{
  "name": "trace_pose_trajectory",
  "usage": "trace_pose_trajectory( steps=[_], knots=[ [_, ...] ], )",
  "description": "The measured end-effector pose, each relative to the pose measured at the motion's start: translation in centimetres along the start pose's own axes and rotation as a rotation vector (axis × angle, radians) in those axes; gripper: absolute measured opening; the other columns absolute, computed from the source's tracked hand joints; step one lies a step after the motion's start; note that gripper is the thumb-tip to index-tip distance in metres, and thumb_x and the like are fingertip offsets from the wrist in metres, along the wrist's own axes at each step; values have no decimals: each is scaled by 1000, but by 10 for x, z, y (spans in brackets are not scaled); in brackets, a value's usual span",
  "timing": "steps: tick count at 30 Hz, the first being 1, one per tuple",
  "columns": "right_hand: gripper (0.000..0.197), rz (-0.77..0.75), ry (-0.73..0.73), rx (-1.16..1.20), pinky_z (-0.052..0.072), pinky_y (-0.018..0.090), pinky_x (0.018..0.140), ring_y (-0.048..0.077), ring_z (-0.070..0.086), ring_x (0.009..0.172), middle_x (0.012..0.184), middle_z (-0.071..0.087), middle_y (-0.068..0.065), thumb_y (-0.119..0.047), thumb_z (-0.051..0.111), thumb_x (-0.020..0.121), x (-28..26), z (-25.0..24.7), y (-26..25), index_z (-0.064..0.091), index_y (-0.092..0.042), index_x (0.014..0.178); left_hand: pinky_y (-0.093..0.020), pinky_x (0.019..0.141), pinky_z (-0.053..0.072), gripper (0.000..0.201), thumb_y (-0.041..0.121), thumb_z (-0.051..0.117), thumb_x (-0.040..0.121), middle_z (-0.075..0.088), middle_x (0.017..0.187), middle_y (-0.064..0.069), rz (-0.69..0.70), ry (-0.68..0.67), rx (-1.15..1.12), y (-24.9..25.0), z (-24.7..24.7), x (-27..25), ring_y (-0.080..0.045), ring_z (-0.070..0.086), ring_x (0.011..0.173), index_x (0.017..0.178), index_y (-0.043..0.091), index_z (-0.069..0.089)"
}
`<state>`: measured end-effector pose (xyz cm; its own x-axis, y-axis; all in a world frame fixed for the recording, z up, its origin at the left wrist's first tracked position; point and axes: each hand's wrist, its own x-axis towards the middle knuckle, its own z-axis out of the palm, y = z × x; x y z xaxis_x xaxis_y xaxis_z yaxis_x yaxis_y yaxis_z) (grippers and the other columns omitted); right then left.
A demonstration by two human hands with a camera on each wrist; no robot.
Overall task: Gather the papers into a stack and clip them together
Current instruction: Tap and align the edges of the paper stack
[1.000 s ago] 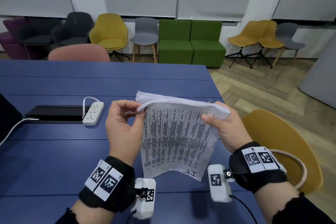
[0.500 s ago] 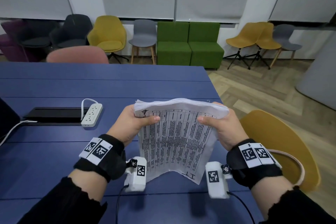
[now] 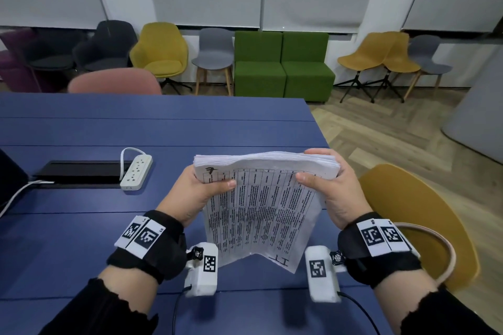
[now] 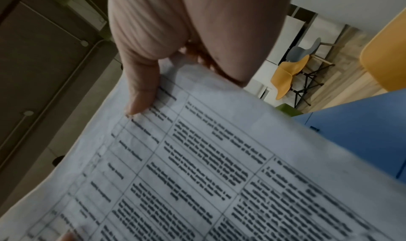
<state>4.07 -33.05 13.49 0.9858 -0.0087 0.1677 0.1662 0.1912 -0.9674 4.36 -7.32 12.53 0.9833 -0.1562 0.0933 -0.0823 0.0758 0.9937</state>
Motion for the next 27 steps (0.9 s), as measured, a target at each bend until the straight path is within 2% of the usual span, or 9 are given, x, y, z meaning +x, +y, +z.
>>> trace_pose_trajectory(
  steps=[2,5,9,11,13,16,22,24,27],
  knots=[
    [58,23,2,18,55,41,84,28,68,90,98,71,16,-21,90,46,-1,0,4,66,-8,97,-33,86,57,39,13,79,67,75,105,-7,-20,-17,-10,0,-1,-1,-21,71,99,105,12,69],
    [70,29,0,10,54,41,88,30,68,96,103,71,20,-28,91,45,-2,7,8,66,1,104,-36,90,54,24,5,69,85,75,105,-4,-46,-27,24,3,4,1,-20,70,101,107,15,68],
    [33,-2,-8,-18,51,46,88,33,65,89,95,65,27,0,80,63,-3,7,2,62,-5,91,-26,91,52,25,2,55,94,75,106,4,-16,-1,108,9,6,-1,-11,69,103,105,20,68],
    [33,-24,-62,-45,49,43,81,32,60,82,87,59,25,-8,83,64,-5,6,-2,58,-12,85,-29,92,52,24,3,53,95,75,107,2,-21,11,105,9,5,-5,-13,69,103,106,19,68],
    [26,-51,-79,-70,48,37,75,25,58,78,85,60,14,-14,80,68,-7,7,-6,59,-17,83,-33,95,51,24,3,53,96,75,106,1,-26,43,109,5,5,-7,-13,69,103,104,19,69],
    [11,-121,-56,-222,50,39,79,23,62,80,86,66,12,-14,72,77,-8,10,-10,67,-21,84,-38,97,49,23,6,53,97,75,107,1,-21,85,130,-1,6,-8,-14,69,105,103,21,70],
    [8,-200,-25,-404,51,20,74,9,64,75,79,70,1,-5,65,85,-12,13,-13,67,-13,88,-31,85,55,20,9,54,97,76,100,-2,29,138,202,-1,13,-14,-16,71,95,99,21,70],
    [9,-222,-16,-447,51,23,75,10,64,76,80,70,3,-6,66,85,-12,13,-12,67,-15,87,-35,84,56,20,11,55,97,76,96,-6,57,161,252,-2,13,-15,-23,70,92,92,23,71],
    [13,-191,-2,-370,52,34,78,18,65,77,81,70,5,-10,74,78,-11,11,-12,68,-20,81,-29,80,53,24,8,55,96,77,87,6,68,197,240,-2,16,-16,-11,71,86,87,24,70]
  ],
)
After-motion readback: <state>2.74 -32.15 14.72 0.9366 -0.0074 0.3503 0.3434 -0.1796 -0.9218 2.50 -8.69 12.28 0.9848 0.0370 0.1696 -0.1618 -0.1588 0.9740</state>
